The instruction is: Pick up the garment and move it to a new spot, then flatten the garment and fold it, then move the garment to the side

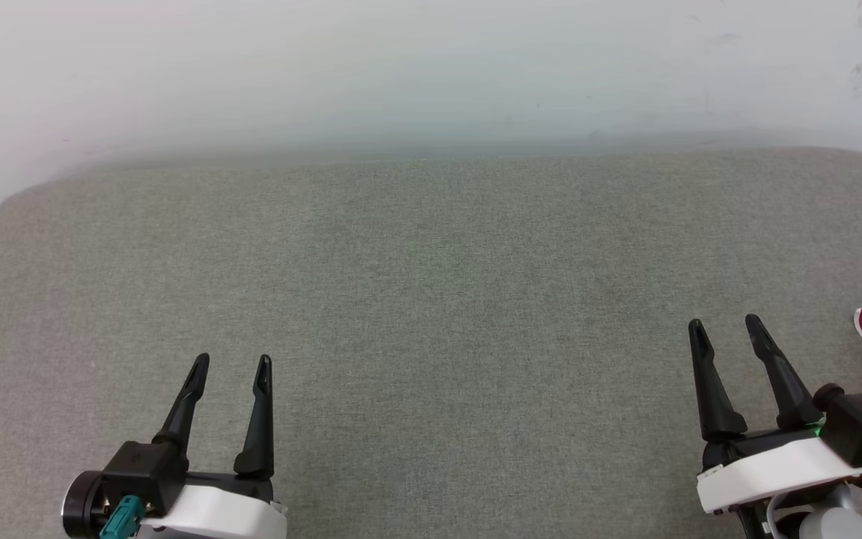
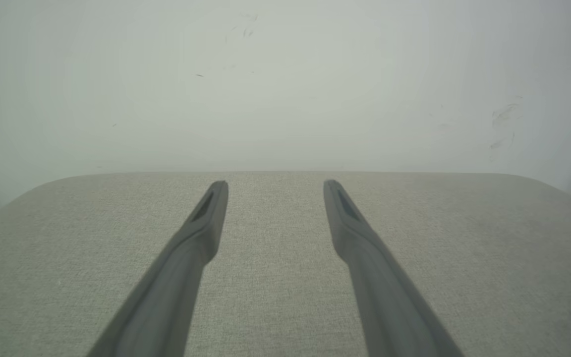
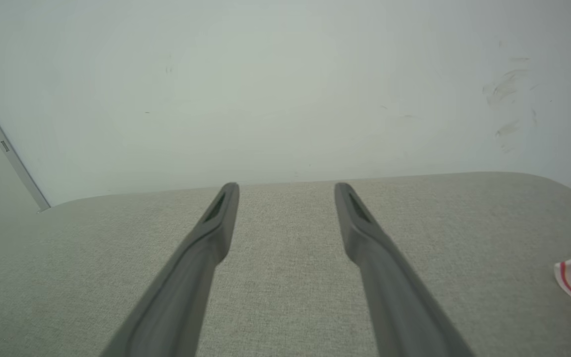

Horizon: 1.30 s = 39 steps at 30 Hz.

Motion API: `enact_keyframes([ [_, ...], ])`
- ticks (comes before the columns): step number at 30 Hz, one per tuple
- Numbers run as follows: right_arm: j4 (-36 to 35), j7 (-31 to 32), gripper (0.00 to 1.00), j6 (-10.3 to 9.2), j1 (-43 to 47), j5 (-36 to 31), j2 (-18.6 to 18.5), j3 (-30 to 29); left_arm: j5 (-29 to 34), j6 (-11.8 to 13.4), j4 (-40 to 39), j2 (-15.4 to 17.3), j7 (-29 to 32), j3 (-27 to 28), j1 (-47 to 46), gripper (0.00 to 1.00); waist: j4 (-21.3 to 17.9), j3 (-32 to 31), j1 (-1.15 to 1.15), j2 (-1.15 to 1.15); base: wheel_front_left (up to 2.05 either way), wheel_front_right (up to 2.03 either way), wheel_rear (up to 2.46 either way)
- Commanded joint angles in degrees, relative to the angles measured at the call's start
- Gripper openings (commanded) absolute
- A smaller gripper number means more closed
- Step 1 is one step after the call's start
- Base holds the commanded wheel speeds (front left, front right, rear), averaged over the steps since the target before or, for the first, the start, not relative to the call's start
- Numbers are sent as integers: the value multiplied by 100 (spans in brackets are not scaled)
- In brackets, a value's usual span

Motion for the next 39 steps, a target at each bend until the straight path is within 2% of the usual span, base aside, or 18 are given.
enact_keyframes([
  [1, -17, -35, 100, -5, 34, -9, 34, 1, 11, -15, -21, -10, -12, 32, 5, 100, -5, 3, 0, 0, 0, 0, 0],
  [11, -49, -37, 100, -5, 55, -26, 46, 9, -26, -34, -72, -41, -12, 86, -32, 100, -13, 55, 0, 0, 0, 0, 0],
  [12, -32, -18, 0, 0, 2, -12, 25, 3, -26, -34, -62, -33, 0, 67, -6, 0, -14, 58, 0, 0, 0, 0, 0],
  [16, 120, 11, 0, 1, 47, 58, 40, 13, -115, -34, 94, -44, 20, 28, 43, 0, -12, 62, 1, 0, 0, 0, 0],
  [26, 213, 269, 0, 1, -9, 1259, 37, -57, -1437, -29, 261, 13, 286, 47, -91, 0, 4, 32, 1, 0, 0, 0, 0],
  [39, 309, 520, 0, 0, -70, 2380, 46, -135, -2670, -38, 456, 57, 543, 73, -232, 0, 21, -1, 1, 0, 0, 0, 0],
])
